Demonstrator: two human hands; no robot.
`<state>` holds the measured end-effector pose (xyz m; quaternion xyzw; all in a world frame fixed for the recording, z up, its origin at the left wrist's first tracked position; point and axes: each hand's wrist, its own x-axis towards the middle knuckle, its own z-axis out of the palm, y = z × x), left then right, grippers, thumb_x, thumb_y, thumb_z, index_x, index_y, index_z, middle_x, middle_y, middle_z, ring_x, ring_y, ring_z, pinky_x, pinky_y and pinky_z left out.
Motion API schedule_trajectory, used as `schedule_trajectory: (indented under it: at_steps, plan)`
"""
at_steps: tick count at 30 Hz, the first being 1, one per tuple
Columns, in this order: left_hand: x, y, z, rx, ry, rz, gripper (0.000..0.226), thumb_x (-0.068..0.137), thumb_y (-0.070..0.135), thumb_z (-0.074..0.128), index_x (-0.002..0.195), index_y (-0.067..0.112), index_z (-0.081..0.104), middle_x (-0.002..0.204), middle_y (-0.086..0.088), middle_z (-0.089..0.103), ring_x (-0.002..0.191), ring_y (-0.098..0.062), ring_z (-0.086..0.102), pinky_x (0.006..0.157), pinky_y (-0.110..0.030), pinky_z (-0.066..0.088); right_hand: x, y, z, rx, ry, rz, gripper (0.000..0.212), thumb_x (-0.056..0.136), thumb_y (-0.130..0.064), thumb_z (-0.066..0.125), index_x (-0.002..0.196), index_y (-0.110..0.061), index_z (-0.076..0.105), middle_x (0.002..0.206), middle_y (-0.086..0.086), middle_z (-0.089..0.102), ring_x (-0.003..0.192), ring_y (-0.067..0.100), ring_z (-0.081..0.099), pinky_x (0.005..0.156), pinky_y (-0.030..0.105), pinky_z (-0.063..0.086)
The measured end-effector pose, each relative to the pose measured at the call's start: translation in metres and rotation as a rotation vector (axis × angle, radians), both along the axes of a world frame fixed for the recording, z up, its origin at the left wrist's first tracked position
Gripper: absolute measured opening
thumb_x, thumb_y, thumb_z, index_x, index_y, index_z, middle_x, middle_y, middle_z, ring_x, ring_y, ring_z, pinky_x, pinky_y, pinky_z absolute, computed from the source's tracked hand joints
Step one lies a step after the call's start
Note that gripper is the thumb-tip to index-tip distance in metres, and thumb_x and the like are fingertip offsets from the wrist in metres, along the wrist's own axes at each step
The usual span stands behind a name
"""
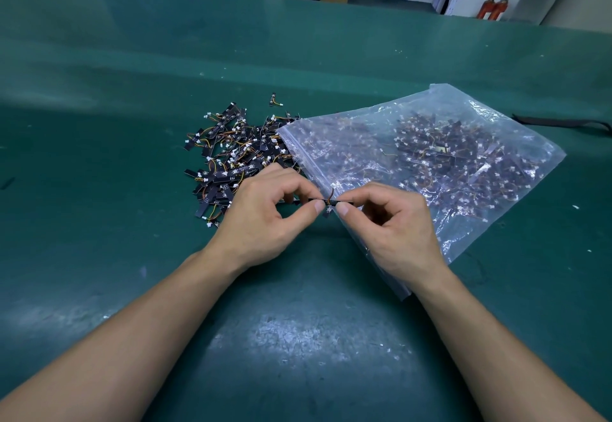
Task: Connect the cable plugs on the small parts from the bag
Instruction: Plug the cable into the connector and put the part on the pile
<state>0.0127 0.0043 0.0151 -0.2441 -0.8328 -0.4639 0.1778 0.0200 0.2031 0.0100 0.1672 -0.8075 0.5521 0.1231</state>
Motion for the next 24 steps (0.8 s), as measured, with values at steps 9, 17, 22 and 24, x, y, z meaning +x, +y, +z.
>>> schedule_trajectory:
  at_steps: [9,17,22,24]
  plan:
    - [-0.0004,-0.0007,0.0003,0.000,-0.024,0.002,0.007,0.084,0.016,0.070,0.079,0.021,0.070,0.077,0.011,0.066,0.078,-0.010,0.054,0.073,-0.017,0.038,-0.0012,0.0001,-0.0015,0.010,0.016,-0.009,0.005,0.084,-0.021,0.074,0.082,-0.023,0.078,0.073,-0.011,0.070,0.052,0.005,0.047,0.054,0.016,0.037]
    - [-0.0011,-0.0014,-0.0008,0.068,-0.117,-0.005,0.010,0.087,0.023,0.066,0.078,0.028,0.068,0.075,0.016,0.065,0.075,-0.009,0.053,0.072,-0.017,0.038,-0.0026,0.0023,-0.0032,0.030,0.100,-0.029,0.022,0.081,-0.020,0.082,0.100,-0.029,0.077,0.080,-0.014,0.068,0.050,0.009,0.046,0.055,0.013,0.037]
    - [-0.0009,-0.0003,-0.0013,0.072,-0.122,-0.019,0.012,0.086,0.037,0.061,0.081,0.029,0.069,0.076,0.019,0.065,0.076,-0.012,0.056,0.071,-0.016,0.038,-0.0040,0.0041,-0.0034,0.077,0.172,-0.043,0.007,0.086,-0.018,0.080,0.093,-0.022,0.079,0.078,-0.016,0.068,0.055,0.008,0.051,0.058,0.013,0.038]
    - [-0.0007,-0.0010,-0.0009,0.067,-0.107,-0.038,0.016,0.086,0.038,0.061,0.086,0.026,0.071,0.080,0.016,0.066,0.078,-0.012,0.057,0.071,-0.015,0.037,-0.0045,0.0049,-0.0031,0.089,0.193,-0.039,0.001,0.088,-0.017,0.078,0.089,-0.018,0.078,0.080,-0.016,0.070,0.058,0.004,0.053,0.060,0.011,0.038]
